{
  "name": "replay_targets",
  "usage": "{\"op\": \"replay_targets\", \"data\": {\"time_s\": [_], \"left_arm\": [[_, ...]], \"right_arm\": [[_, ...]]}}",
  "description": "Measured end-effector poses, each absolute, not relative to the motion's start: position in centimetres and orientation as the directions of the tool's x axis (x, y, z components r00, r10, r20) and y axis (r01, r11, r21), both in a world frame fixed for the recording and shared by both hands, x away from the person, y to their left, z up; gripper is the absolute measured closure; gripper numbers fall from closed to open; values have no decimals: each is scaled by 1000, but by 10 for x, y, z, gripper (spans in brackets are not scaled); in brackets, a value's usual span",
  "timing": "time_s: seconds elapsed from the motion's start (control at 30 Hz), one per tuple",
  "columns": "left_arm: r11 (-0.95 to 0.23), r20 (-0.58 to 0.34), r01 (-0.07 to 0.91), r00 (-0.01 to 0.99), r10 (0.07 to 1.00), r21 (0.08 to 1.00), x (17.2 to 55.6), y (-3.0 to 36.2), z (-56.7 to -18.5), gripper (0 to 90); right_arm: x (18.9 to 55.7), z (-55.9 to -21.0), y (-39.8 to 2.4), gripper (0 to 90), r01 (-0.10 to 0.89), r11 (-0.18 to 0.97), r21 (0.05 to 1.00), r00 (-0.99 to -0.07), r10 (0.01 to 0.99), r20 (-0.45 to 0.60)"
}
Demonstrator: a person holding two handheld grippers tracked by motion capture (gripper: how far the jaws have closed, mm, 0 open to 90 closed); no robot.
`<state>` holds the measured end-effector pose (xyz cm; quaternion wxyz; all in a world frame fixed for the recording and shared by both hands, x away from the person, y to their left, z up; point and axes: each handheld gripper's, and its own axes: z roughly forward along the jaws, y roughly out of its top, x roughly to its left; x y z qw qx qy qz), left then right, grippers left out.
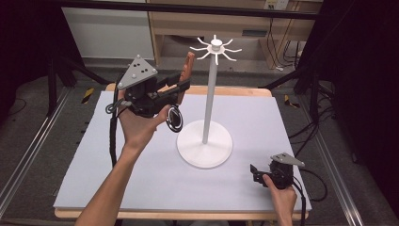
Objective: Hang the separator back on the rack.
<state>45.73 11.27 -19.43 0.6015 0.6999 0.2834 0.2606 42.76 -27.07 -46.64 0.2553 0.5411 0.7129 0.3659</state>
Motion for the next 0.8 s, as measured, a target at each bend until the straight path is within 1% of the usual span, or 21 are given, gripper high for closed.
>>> {"op": "replay_targets", "data": {"time_s": [0.23,0.8], "left_arm": [[-128,34,81,703,710,989,459,106,-192,674],[-137,26,101,702,712,985,471,94,-196,674]], "right_arm": [[427,-466,-271,73,584,148,798,-287,957,33],[427,-465,-272,73,584,140,799,-283,958,39]]}}
